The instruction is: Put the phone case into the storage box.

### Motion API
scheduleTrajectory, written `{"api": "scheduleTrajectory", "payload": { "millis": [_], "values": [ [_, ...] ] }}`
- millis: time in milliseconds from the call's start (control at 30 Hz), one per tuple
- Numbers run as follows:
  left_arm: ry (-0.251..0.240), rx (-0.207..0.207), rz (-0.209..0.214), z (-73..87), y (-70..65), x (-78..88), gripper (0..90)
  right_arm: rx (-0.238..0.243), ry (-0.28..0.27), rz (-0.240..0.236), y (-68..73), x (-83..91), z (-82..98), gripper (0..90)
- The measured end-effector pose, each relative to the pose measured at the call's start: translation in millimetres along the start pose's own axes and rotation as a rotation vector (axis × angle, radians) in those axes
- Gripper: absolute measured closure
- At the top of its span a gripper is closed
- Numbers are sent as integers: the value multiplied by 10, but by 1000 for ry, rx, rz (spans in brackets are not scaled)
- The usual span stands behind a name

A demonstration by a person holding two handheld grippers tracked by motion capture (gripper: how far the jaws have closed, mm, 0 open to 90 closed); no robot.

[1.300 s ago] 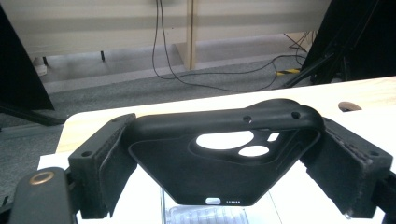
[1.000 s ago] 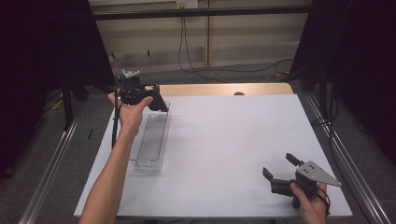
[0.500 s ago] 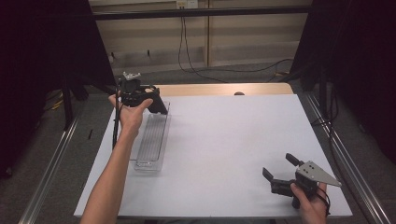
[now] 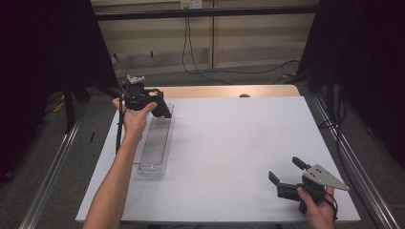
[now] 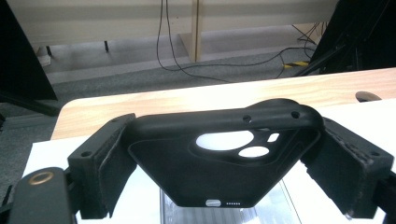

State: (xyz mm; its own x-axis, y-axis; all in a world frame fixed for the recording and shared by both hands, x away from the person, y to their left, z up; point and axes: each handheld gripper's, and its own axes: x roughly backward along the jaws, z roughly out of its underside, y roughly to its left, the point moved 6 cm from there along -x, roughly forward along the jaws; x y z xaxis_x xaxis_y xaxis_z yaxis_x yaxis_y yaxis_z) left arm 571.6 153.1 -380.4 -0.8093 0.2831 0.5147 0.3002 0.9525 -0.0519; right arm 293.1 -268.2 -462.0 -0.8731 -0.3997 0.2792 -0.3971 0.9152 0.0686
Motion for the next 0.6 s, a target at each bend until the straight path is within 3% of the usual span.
{"api": "scheduleTrajectory", "payload": {
  "millis": [600],
  "values": [
    [4, -28, -6, 31, -54, -59, 135, 0, 0, -1, 0, -2, 2, 1]
  ]
}}
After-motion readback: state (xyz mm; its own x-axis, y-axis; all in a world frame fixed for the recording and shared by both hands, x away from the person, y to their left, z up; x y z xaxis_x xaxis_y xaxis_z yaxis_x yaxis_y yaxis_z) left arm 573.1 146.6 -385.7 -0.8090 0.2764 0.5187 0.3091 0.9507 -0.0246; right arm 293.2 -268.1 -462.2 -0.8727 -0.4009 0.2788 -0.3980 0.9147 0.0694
